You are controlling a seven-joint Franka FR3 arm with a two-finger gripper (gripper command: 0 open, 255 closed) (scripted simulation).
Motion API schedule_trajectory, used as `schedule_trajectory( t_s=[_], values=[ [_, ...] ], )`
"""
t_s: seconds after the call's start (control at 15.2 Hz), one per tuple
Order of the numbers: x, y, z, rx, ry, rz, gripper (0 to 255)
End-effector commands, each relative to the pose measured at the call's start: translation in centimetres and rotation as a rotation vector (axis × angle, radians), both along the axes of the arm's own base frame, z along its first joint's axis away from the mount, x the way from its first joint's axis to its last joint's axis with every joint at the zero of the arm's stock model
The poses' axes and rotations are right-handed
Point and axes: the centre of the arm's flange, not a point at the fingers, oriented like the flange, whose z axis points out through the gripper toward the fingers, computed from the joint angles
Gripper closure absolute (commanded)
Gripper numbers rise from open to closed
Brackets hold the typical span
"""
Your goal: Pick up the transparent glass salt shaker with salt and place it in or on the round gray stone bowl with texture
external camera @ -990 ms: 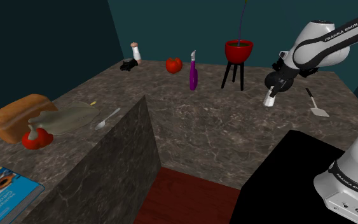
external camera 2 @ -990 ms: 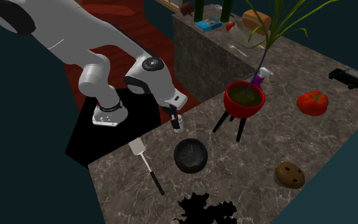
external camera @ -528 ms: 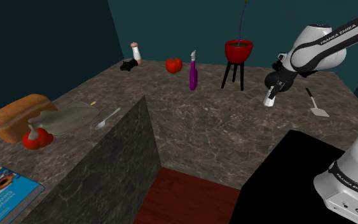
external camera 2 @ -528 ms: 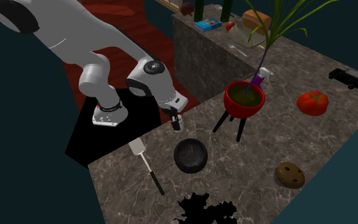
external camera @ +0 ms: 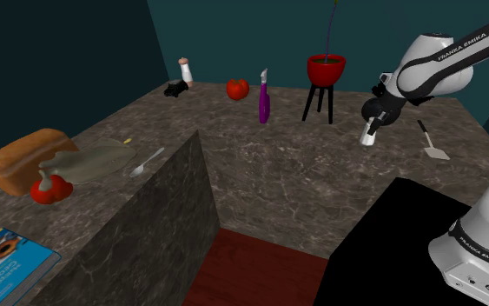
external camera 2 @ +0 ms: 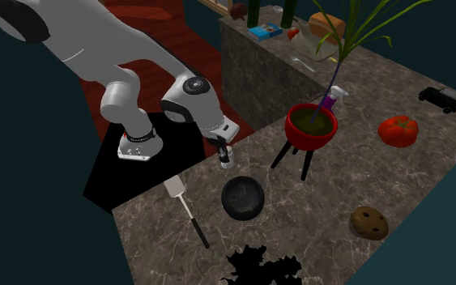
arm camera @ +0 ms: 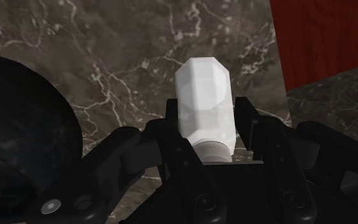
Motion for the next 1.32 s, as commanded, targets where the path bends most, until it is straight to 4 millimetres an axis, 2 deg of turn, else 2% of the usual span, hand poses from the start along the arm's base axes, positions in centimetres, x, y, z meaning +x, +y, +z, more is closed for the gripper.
schedule_trajectory(
  t_s=[0.0, 0.2, 1.25],
  values=[
    [0.0, 0.0, 0.0, 0.000, 0.001, 0.000, 255],
    [0.0, 0.0, 0.0, 0.000, 0.001, 0.000, 255],
    [0.0, 0.0, 8.4, 0.000, 0.001, 0.000, 255]
  ],
)
